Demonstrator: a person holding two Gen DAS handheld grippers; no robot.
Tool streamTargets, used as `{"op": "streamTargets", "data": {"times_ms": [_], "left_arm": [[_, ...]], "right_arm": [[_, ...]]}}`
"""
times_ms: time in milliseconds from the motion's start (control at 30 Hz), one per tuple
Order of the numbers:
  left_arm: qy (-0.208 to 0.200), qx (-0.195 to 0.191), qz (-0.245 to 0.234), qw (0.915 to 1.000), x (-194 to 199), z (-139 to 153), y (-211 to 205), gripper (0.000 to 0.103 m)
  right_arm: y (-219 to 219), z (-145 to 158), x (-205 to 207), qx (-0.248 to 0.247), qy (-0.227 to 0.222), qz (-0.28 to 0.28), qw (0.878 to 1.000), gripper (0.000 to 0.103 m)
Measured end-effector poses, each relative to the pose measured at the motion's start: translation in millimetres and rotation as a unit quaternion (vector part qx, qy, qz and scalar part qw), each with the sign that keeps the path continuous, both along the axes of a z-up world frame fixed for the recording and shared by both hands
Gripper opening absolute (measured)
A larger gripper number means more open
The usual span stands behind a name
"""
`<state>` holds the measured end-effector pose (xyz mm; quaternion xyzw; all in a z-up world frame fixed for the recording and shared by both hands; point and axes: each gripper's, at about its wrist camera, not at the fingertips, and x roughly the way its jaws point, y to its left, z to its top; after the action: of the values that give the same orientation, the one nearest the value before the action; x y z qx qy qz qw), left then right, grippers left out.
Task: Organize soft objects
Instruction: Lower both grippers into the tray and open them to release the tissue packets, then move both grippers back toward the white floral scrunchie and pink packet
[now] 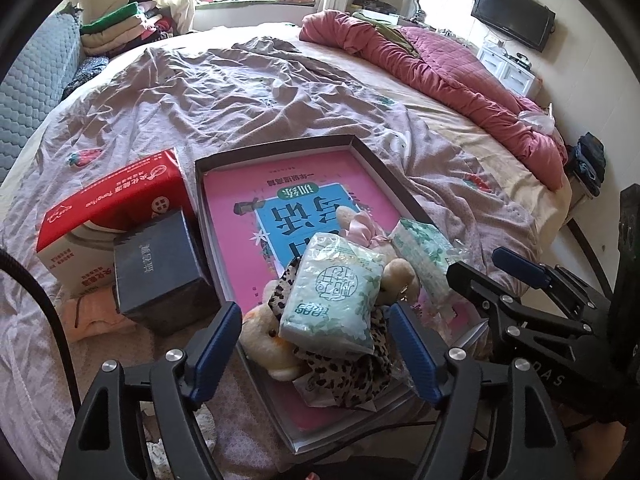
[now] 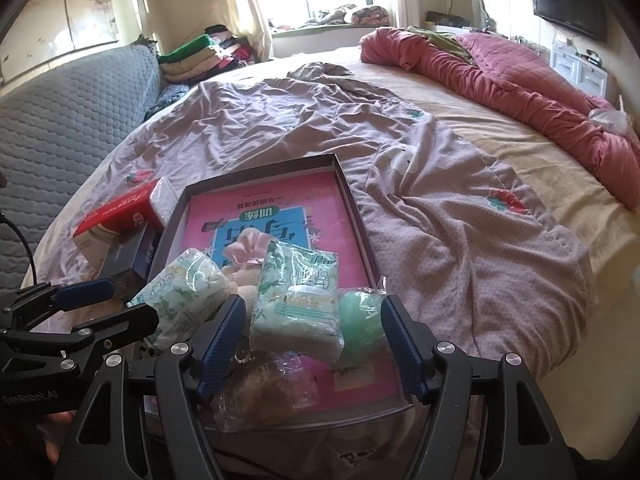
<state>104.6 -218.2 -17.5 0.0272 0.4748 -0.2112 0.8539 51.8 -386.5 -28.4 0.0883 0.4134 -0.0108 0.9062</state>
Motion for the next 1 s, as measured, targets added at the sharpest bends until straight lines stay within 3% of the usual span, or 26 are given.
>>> {"op": "streamTargets", "data": {"times_ms": [1000], "left_arm": [[-0.033, 0.021, 0.033, 0.9987, -32.1, 31.5, 44.3, 0.077]], "right_arm": [[29.3, 44.5, -21.8, -0.025, -0.044, 0.018, 0.999, 0.076]]}}
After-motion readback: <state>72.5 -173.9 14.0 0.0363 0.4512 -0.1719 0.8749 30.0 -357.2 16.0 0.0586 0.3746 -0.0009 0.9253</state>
